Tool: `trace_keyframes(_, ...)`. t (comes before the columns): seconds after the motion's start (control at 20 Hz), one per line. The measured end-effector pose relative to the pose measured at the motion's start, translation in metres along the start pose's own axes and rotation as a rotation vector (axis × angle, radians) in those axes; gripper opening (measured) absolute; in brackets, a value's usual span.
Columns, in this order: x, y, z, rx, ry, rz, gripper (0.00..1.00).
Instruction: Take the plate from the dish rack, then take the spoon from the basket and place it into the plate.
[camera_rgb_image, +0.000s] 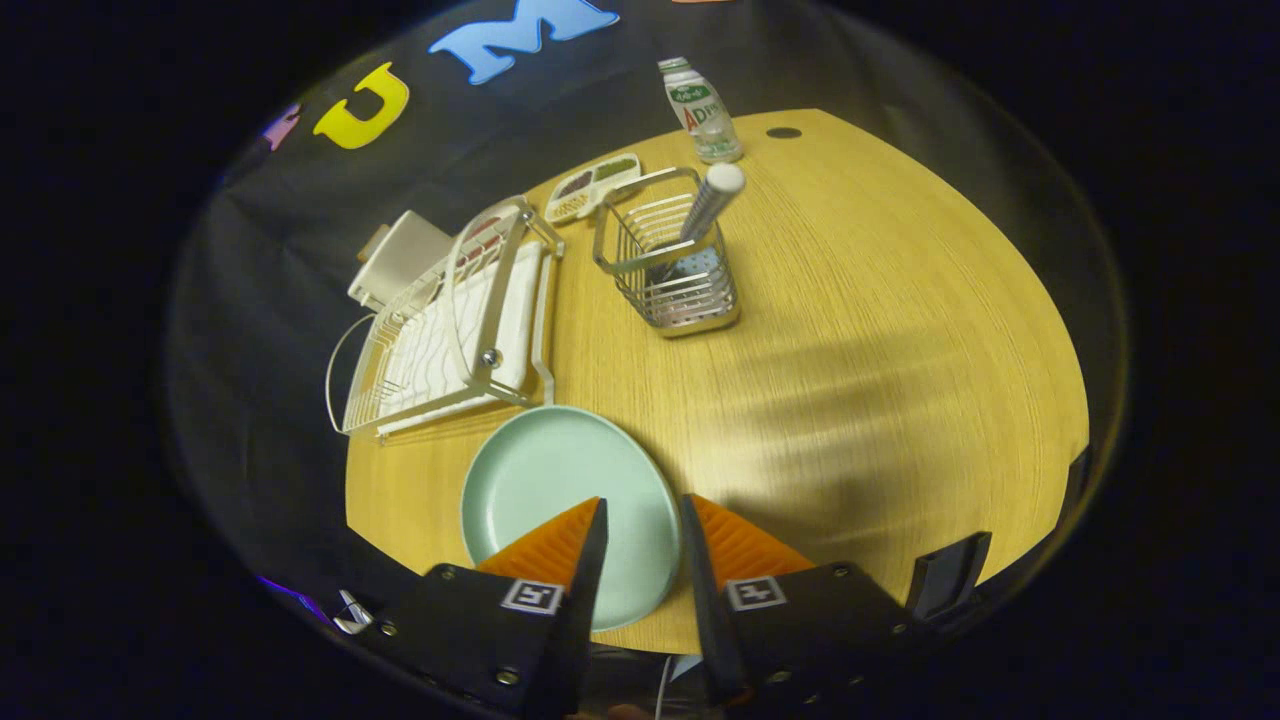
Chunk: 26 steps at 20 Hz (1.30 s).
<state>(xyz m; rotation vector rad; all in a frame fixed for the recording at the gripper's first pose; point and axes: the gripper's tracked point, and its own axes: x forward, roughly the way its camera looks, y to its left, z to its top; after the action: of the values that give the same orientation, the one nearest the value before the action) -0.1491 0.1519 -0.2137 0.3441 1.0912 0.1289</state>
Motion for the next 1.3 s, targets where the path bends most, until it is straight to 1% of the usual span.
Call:
trace_keyframes(0.1, -0.017, -0.009, 0.023, -0.085, -0.106, -0.053, 0.91)
trace_keyframes(0.15, -0.027, -0.010, 0.033, -0.129, -0.166, -0.069, 0.88)
trace_keyframes(0.2, -0.036, -0.008, 0.042, -0.151, -0.213, -0.067, 0.88)
trace_keyframes(0.3, -0.052, 0.000, 0.060, -0.184, -0.326, -0.044, 0.88)
trace_keyframes(0.45, -0.075, 0.004, 0.089, -0.249, -0.525, -0.031, 0.88)
trace_keyframes(0.55, -0.086, 0.007, 0.097, -0.282, -0.599, -0.018, 0.88)
trace_keyframes(0.65, -0.100, 0.007, 0.109, -0.325, -0.690, -0.022, 0.88)
trace_keyframes(0.75, -0.113, 0.008, 0.126, -0.385, -0.819, -0.036, 0.88)
trace_keyframes(0.8, -0.115, 0.009, 0.131, -0.419, -0.852, -0.035, 0.88)
trace_keyframes(0.85, -0.109, 0.008, 0.128, -0.438, -0.852, -0.029, 0.88)
trace_keyframes(1.0, -0.099, -0.002, 0.134, -0.408, -0.876, -0.027, 0.88)
trace_keyframes(1.3, -0.051, -0.030, 0.149, -0.345, -0.924, -0.051, 0.88)
